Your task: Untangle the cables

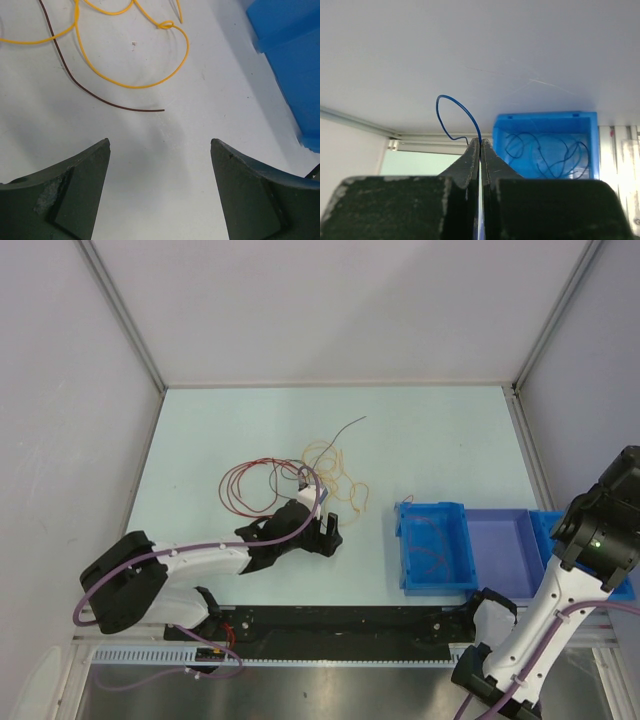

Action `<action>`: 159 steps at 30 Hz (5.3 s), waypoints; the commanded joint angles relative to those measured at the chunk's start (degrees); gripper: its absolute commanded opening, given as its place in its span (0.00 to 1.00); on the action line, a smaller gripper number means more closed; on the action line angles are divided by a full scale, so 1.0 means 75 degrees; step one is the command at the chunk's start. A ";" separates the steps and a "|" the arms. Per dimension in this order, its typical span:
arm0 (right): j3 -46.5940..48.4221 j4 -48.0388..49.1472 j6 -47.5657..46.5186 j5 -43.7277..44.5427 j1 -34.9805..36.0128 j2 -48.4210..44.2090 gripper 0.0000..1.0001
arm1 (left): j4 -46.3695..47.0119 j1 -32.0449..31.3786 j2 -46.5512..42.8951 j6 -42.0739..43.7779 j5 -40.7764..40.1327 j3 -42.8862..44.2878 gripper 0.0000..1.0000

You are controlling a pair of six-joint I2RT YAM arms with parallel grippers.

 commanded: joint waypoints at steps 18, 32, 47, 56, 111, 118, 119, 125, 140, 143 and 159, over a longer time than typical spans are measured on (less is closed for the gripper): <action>-0.1346 0.0615 0.0491 0.0912 -0.0134 0.0126 0.00 | 0.0032 -0.0051 0.0283 0.0000 0.0047 0.0324 0.86; -0.1334 0.0872 0.0199 0.0340 -0.0134 0.0032 0.84 | 0.0055 -0.0062 0.0283 0.0011 0.0058 0.0324 0.86; -0.1322 0.1833 -0.0411 -0.5791 0.2183 0.1379 0.87 | 0.0079 -0.0051 0.0283 -0.0024 0.0000 0.0324 0.86; -0.0409 0.1800 -0.1114 -0.4316 0.5942 0.2127 0.89 | -0.0014 -0.0062 0.0400 -0.0059 -0.0071 0.0429 0.86; -0.2916 0.3287 -0.2661 -0.5673 0.7483 0.1286 1.00 | -0.3929 0.2422 0.2556 -0.0527 -0.2895 0.4519 0.71; -0.2940 0.3170 -0.2708 -0.5568 0.7483 0.1227 1.00 | -0.4162 0.2457 0.3468 -0.0762 -0.3024 0.5385 0.64; -0.2940 0.3170 -0.2708 -0.5556 0.7495 0.1227 1.00 | -0.4221 0.2469 0.3575 -0.0785 -0.3012 0.5468 0.63; -0.2986 0.3147 -0.2720 -0.5568 0.7483 0.1227 1.00 | -0.4327 0.2527 0.4195 -0.0914 -0.3000 0.5925 0.59; -0.3068 0.3193 -0.2697 -0.5591 0.7472 0.1309 1.00 | -0.4478 0.2832 0.4537 -0.0950 -0.2625 0.6347 0.00; -0.3068 0.3229 -0.2638 -0.5673 0.7483 0.1228 1.00 | -0.4795 0.2820 0.3967 -0.0856 -0.2742 0.6558 0.00; -0.3068 0.3428 -0.2146 -0.6142 0.7683 0.1016 1.00 | -0.5512 0.2797 0.0310 0.0678 -0.1608 0.9850 0.00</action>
